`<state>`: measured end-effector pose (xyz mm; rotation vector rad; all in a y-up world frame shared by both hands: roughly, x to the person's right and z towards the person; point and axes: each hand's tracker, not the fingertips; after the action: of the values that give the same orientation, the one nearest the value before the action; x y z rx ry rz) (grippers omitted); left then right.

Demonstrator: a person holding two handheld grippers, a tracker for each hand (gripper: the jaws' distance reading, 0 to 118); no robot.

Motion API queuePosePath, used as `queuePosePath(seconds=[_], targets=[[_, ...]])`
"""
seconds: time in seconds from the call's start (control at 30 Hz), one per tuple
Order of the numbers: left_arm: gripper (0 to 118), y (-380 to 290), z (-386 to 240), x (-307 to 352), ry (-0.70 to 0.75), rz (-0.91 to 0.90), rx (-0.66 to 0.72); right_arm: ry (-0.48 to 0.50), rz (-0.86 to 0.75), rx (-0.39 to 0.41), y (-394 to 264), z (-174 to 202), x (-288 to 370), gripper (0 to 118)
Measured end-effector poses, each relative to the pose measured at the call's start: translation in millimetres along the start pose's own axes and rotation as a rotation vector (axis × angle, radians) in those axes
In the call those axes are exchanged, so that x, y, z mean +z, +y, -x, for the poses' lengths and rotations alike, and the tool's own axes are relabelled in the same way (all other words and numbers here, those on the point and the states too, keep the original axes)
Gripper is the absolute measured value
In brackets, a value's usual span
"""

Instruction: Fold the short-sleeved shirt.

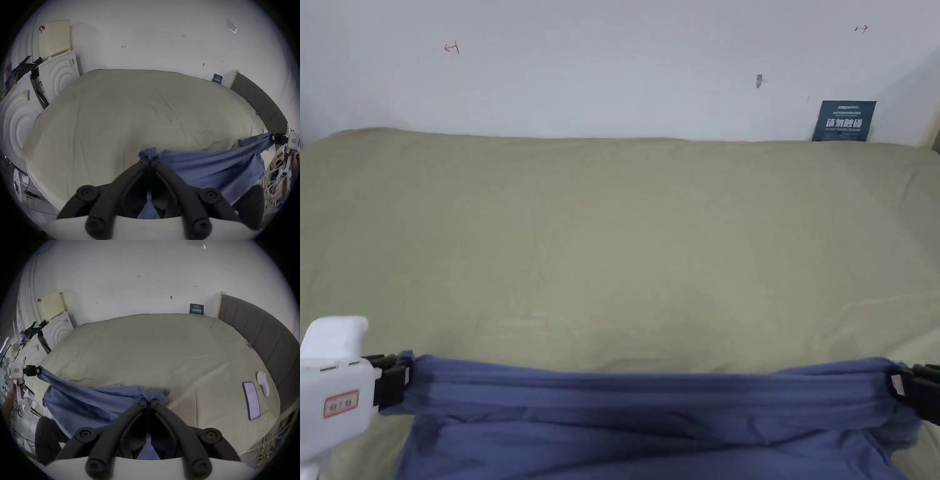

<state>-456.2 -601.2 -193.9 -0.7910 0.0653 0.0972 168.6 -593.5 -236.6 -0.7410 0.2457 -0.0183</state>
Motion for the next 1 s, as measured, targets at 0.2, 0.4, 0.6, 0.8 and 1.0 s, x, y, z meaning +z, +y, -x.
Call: queuePosePath(seconds=[0.2,0.4,0.6,0.8,1.0], targets=[[3,-52.7,5.8,22.9,-0.012,-0.015,-0.003,-0.004,0.016,0.0,-62.5,9.4,33.5,2],[3,-92.8,22.6,4.6,-0.028,0.04,0.034,0.002,0.084,-0.014,-97.0,30.7,32.9,2],[40,-107.8,26.1,-6.6,-0.045,0.061,0.061,-0.001,0.11,-0.02,-91.7,7.4,26.0,33],[106,-96.9,21.1,12.5,0.01,0.013,0.11,-0.058,0.047,-0.045,-85.9,29.7,28.6,110],[51,-88.6,1.1,53.5,0.073,-0.133,0.106,-0.128,-0.146,-0.04,-72.1,82.3,56.3,41]])
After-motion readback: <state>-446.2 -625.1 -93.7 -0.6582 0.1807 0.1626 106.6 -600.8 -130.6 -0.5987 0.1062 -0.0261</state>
